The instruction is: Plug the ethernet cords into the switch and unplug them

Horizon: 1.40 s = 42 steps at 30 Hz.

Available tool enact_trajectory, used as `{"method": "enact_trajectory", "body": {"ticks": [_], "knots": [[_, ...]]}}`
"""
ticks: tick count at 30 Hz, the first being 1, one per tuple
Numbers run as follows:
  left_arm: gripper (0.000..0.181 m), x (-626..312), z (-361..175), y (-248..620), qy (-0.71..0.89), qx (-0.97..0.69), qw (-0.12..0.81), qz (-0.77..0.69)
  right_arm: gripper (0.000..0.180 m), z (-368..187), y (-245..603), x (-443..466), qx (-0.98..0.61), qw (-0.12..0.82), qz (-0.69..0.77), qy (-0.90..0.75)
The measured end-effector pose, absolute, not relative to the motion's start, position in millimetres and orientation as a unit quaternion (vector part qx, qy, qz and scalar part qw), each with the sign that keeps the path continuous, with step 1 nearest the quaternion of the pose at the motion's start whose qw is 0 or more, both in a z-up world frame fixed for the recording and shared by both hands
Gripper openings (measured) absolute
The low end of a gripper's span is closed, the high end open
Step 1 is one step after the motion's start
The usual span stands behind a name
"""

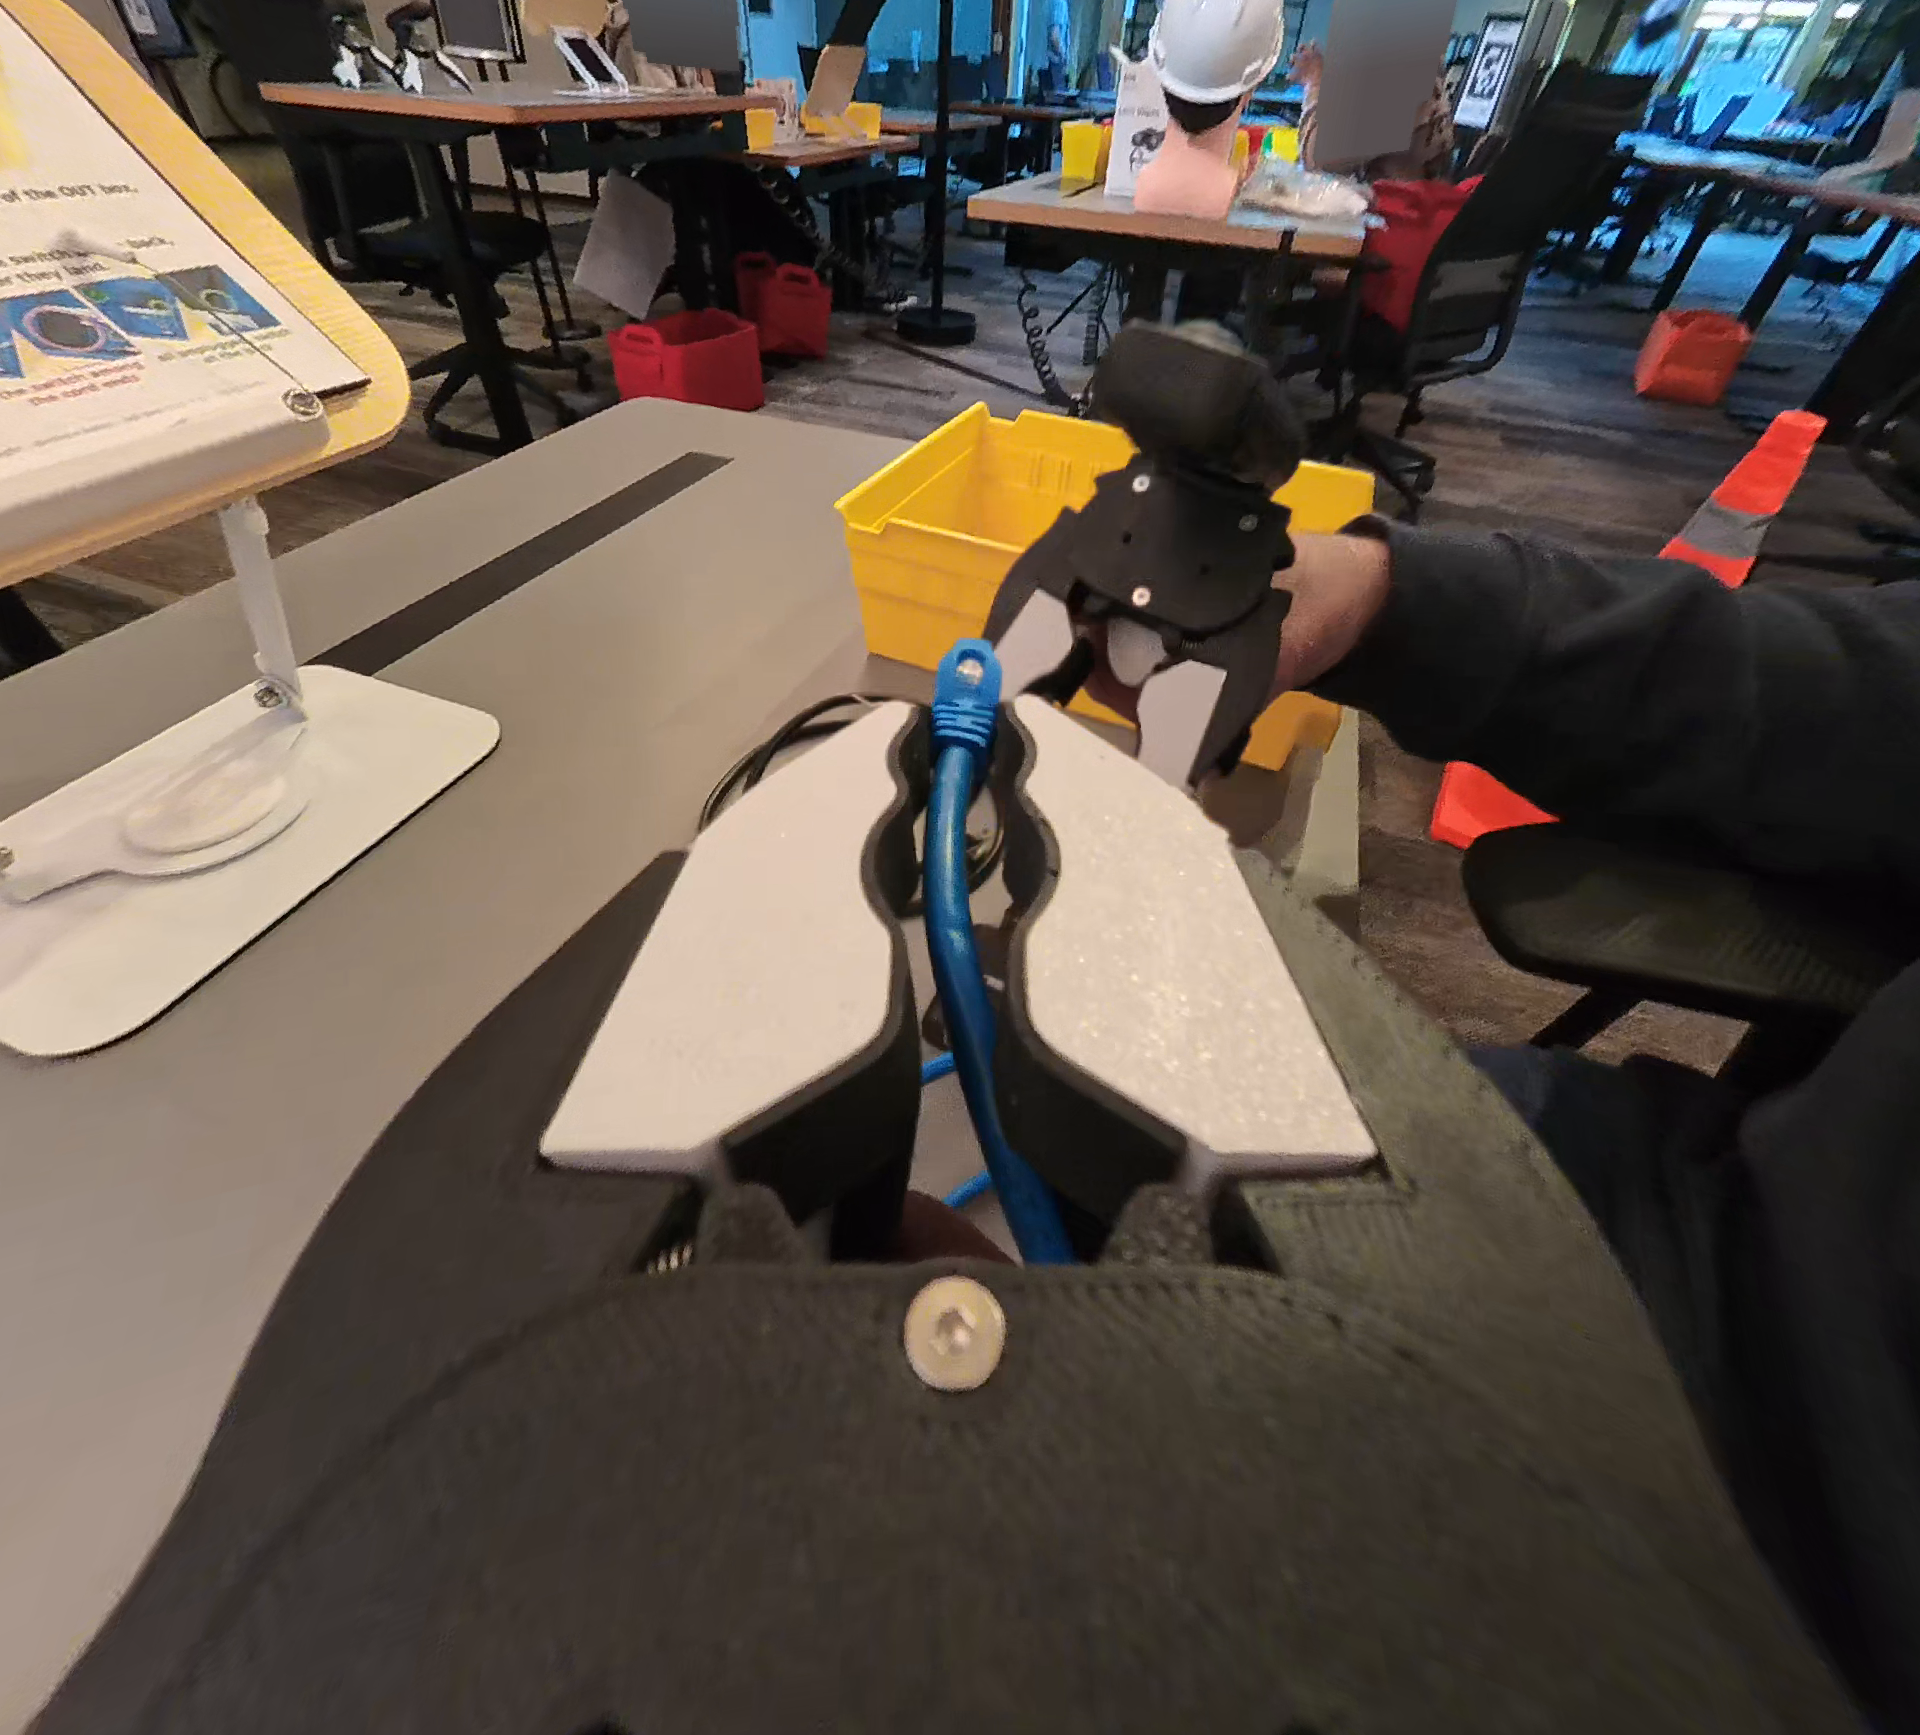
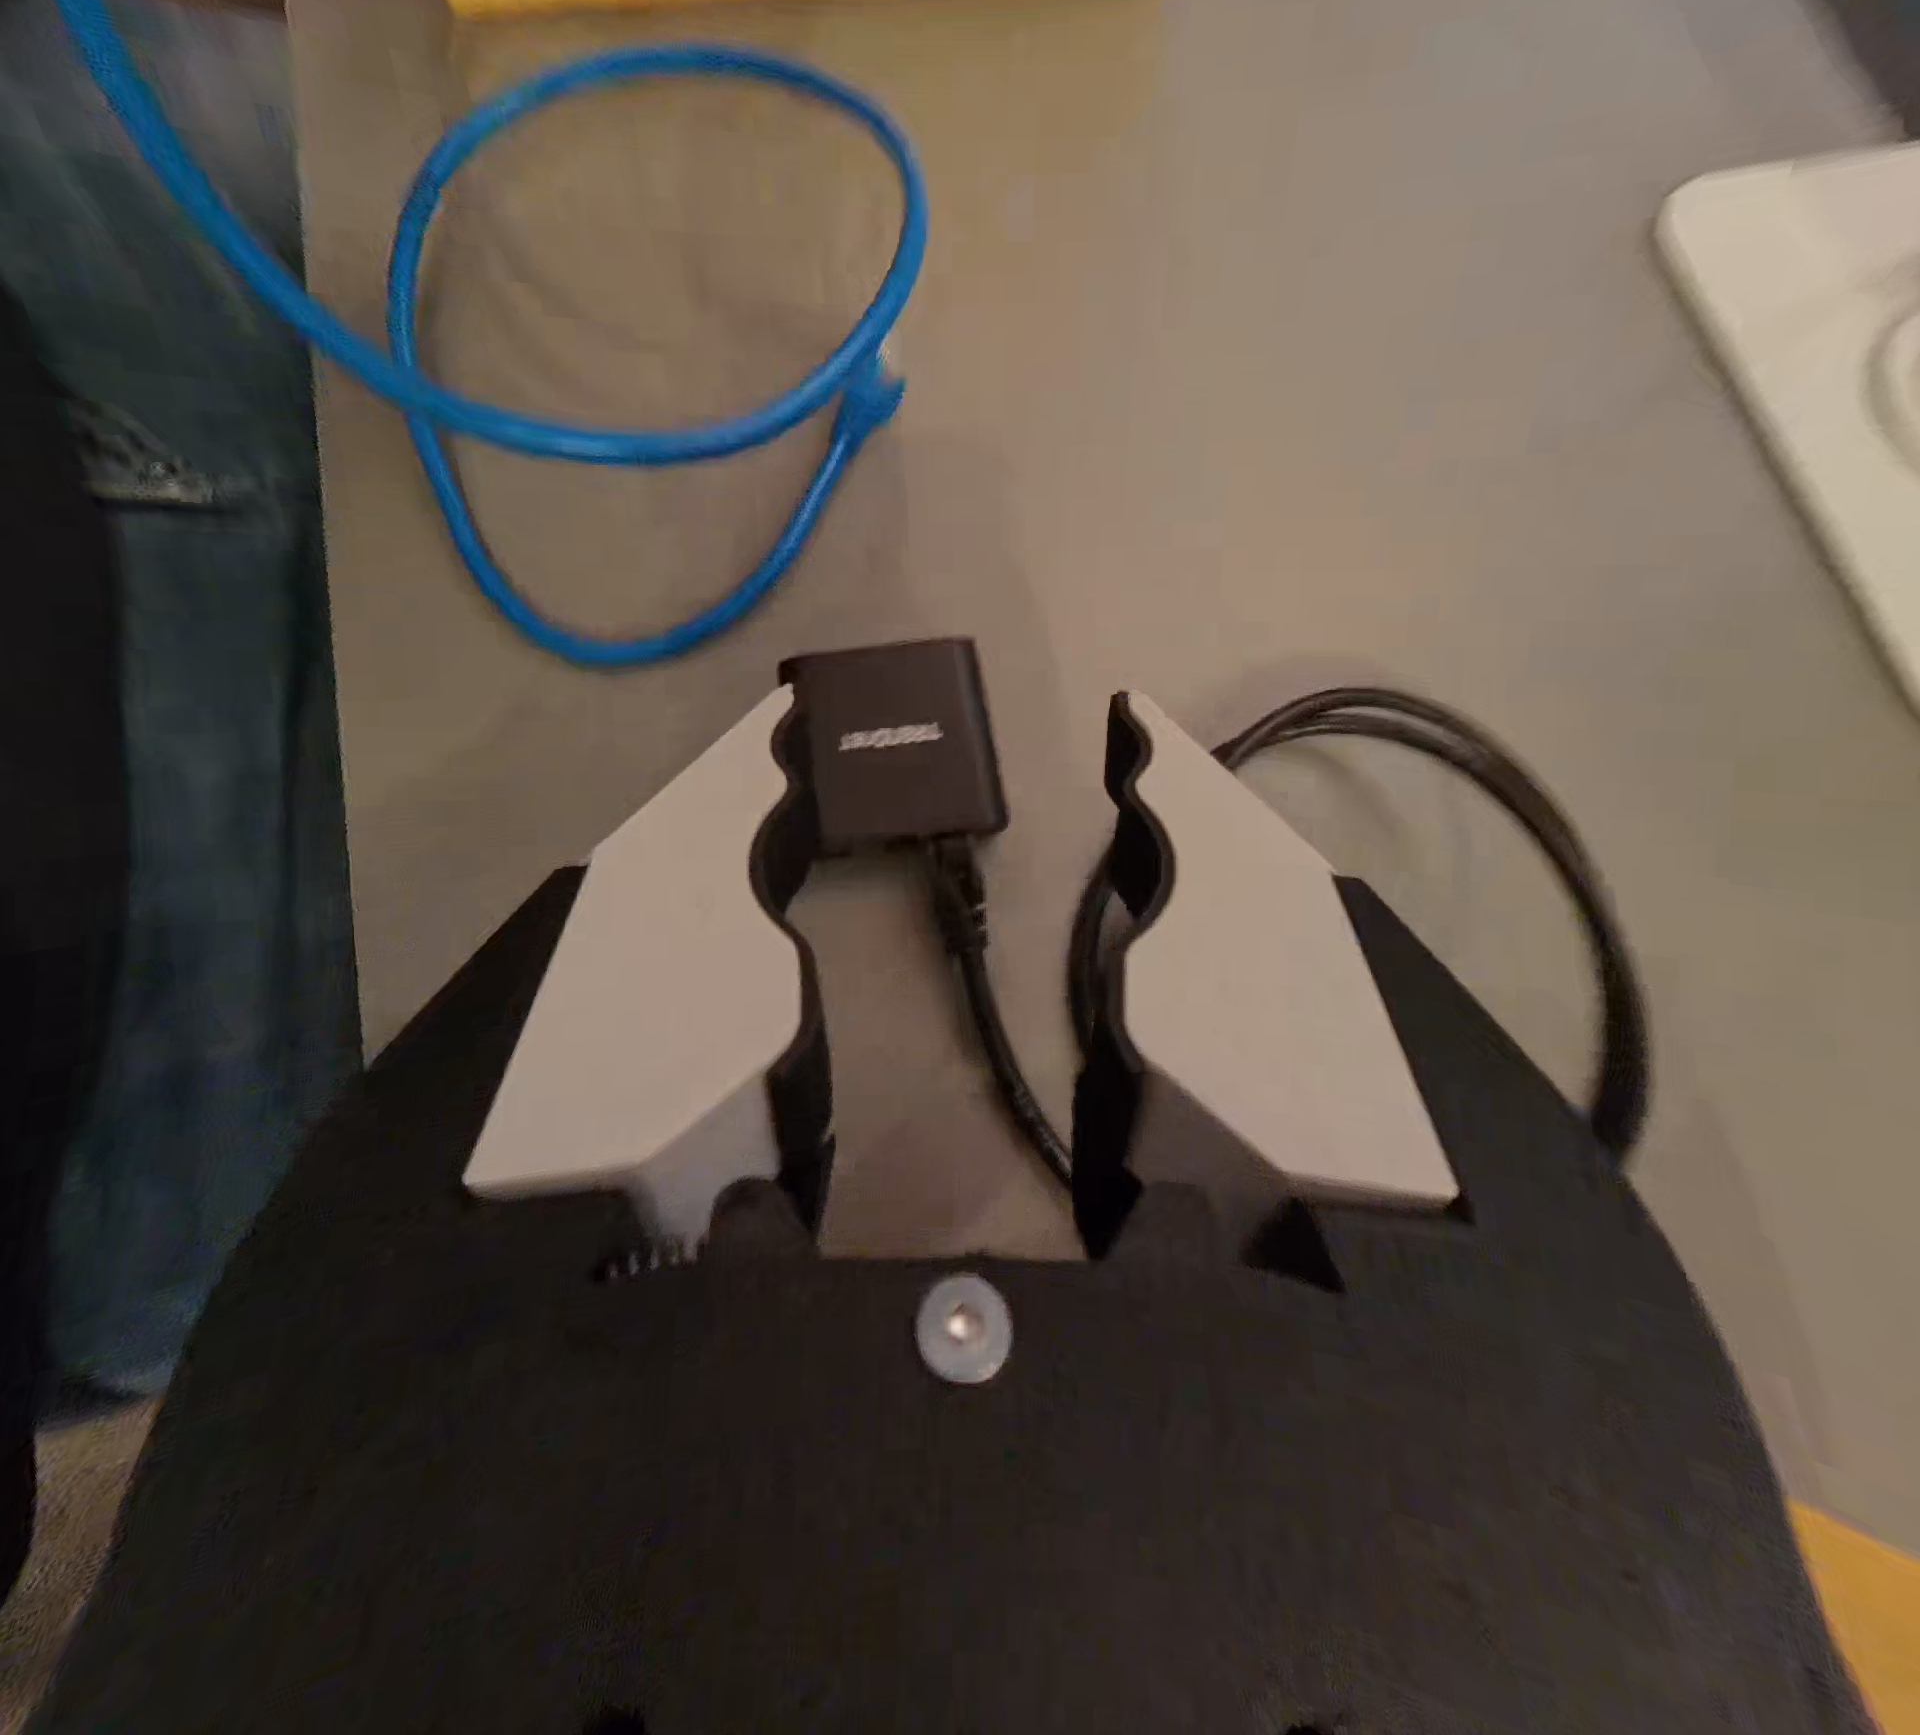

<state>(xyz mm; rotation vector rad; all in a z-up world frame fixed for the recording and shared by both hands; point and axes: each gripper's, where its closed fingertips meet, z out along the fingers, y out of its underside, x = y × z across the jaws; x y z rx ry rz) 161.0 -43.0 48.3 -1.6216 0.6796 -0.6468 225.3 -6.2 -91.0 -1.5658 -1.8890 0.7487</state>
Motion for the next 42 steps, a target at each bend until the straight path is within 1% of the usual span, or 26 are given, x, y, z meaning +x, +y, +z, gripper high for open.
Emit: {"method": "enact_trajectory", "body": {"ticks": [3,7,8,11,15,18,23,27,31,42], "knots": [[0.012,157,43,-45,0.295,-0.706,0.587,-0.266,0.065,-126,-8,230,-0.593,0.232,0.208,-0.742],[0.012,153,38,-48,0.293,-0.707,0.586,-0.266,0.076,-159,-12,235,-0.599,0.184,0.173,-0.76],[0.012,152,37,-48,0.292,-0.707,0.587,-0.266,0.069,-157,-13,231,-0.601,0.192,0.192,-0.752],[0.012,151,36,-50,0.291,-0.704,0.589,-0.27,0.058,-159,-15,234,-0.604,0.188,0.217,-0.744],[0.012,148,32,-51,0.289,-0.709,0.584,-0.27,0.058,-157,-16,230,-0.604,0.198,0.242,-0.733],[0.012,145,26,-51,0.29,-0.717,0.575,-0.265,0.058,-138,-21,221,-0.59,0.212,0.271,-0.73],[0.012,140,20,-54,0.299,-0.737,0.557,-0.24,0.058,-63,-36,200,-0.519,0.255,0.382,-0.721],[0.012,141,18,-58,0.313,-0.748,0.543,-0.217,0.057,-21,-40,191,-0.48,0.275,0.417,-0.721],[0.012,141,20,-59,0.316,-0.75,0.543,-0.206,0.057,-12,-39,184,-0.473,0.274,0.412,-0.729],[0.012,144,5,-55,0.332,-0.771,0.516,-0.171,0.057,-20,-37,184,-0.486,0.272,0.376,-0.741]]}}
